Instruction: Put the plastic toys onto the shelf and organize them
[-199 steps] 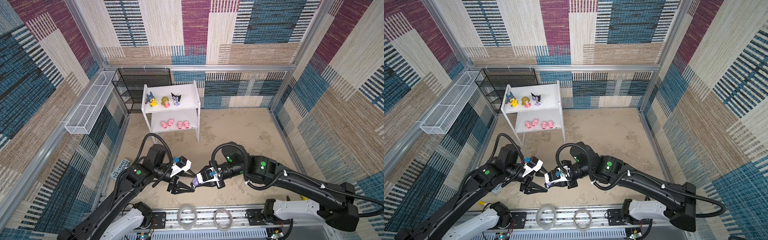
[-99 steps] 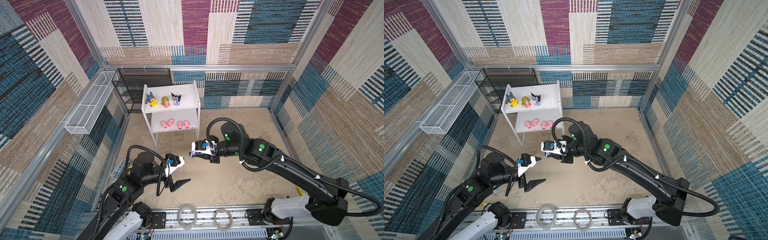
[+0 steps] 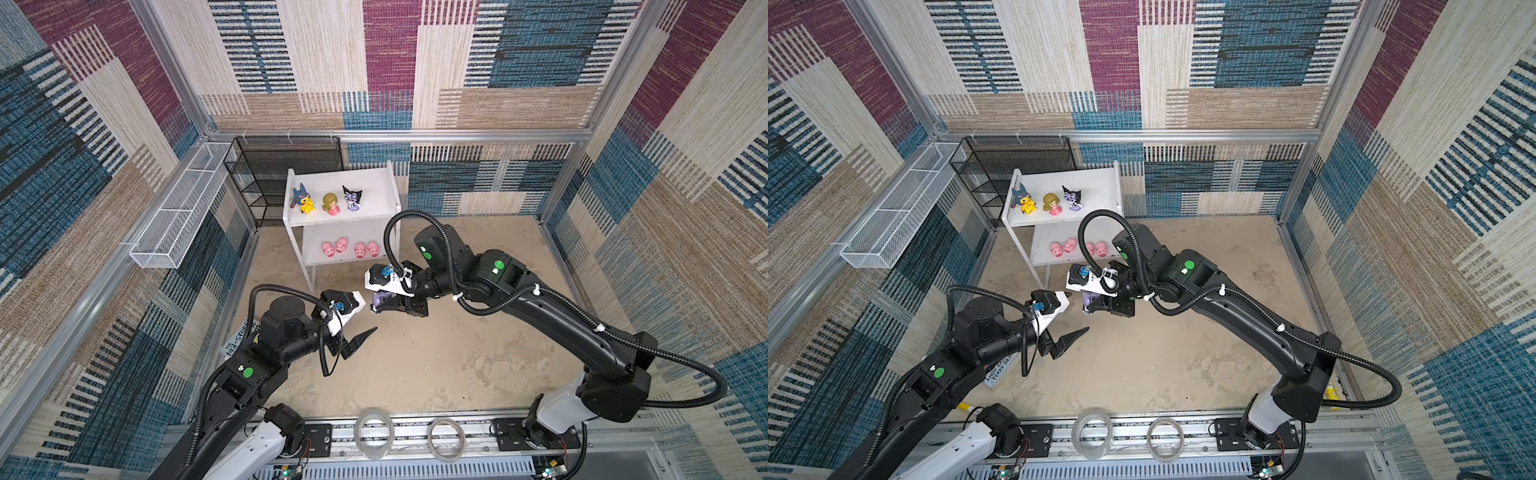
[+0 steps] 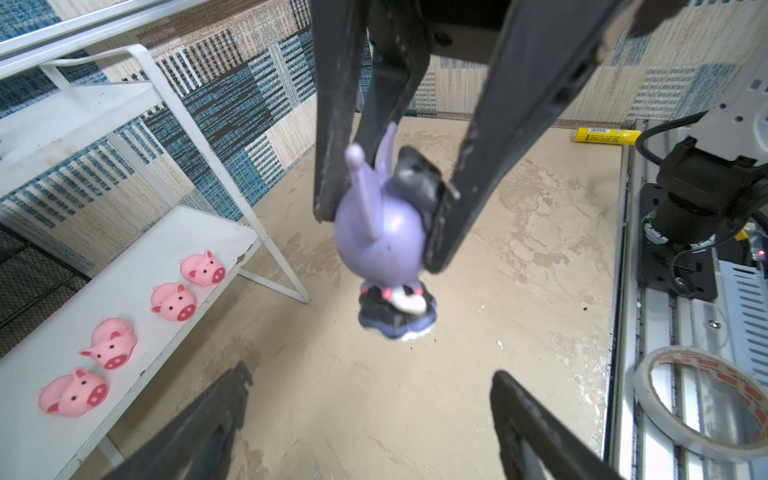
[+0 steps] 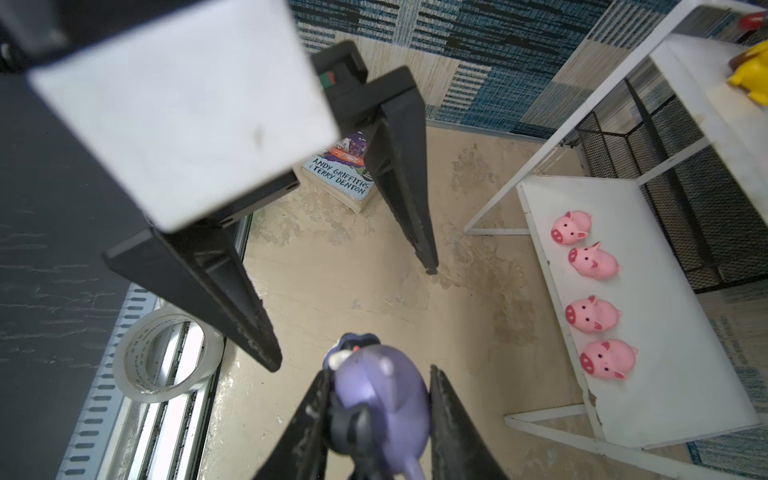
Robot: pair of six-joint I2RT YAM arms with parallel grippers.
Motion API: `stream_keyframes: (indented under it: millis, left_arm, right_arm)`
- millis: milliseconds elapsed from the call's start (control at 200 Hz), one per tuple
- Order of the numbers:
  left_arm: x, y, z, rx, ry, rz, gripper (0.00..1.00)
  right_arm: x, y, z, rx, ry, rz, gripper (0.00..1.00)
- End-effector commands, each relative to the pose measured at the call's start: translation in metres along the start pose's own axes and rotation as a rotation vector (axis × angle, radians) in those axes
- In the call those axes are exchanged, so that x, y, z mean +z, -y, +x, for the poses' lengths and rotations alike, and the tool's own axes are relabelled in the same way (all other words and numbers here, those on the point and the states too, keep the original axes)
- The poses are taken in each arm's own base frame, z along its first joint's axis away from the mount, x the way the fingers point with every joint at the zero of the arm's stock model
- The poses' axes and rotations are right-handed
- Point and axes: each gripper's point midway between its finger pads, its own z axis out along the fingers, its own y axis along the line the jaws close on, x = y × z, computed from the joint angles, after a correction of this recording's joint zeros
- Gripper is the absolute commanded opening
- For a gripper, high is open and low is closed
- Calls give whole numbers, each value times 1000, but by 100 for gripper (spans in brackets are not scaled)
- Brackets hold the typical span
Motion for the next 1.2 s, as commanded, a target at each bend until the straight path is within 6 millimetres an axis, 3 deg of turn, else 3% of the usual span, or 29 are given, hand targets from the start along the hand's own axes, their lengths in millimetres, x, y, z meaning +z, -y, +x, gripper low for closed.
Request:
stream_keyframes:
  millis: [0,220,541,646,706,746,816,1012,1197]
  left_arm:
    - [2,4,-20,10,66,49,82]
    - [12,14,-30,-26,92,146,68]
    - [18,18,-24,-42,71,172,41]
    - [17,18,-24,-40,73,172,26]
    - [16,18,-25,-42,76,168,11]
    - [16,18,-25,-42,80,165,6]
    - [16,18,-27,-48,94,167,3]
    - [12,32,-37,-103,190,242,0]
    - [3,47,-44,-125,301,316,0]
  right_arm:
    - [-1,-5,-2,30,-4,-17,21]
    - [5,-1,-5,44,-14,36,20]
    - [0,-4,-16,58,23,28,19]
    - [-4,-9,-21,49,52,11,19]
    - [-5,-10,-21,47,60,9,20]
    - [-5,-12,-21,47,65,7,21]
    - [-7,-15,-23,46,88,0,28]
    - [-27,-21,-28,63,283,-3,61]
    - [-48,-31,-32,83,460,-53,75]
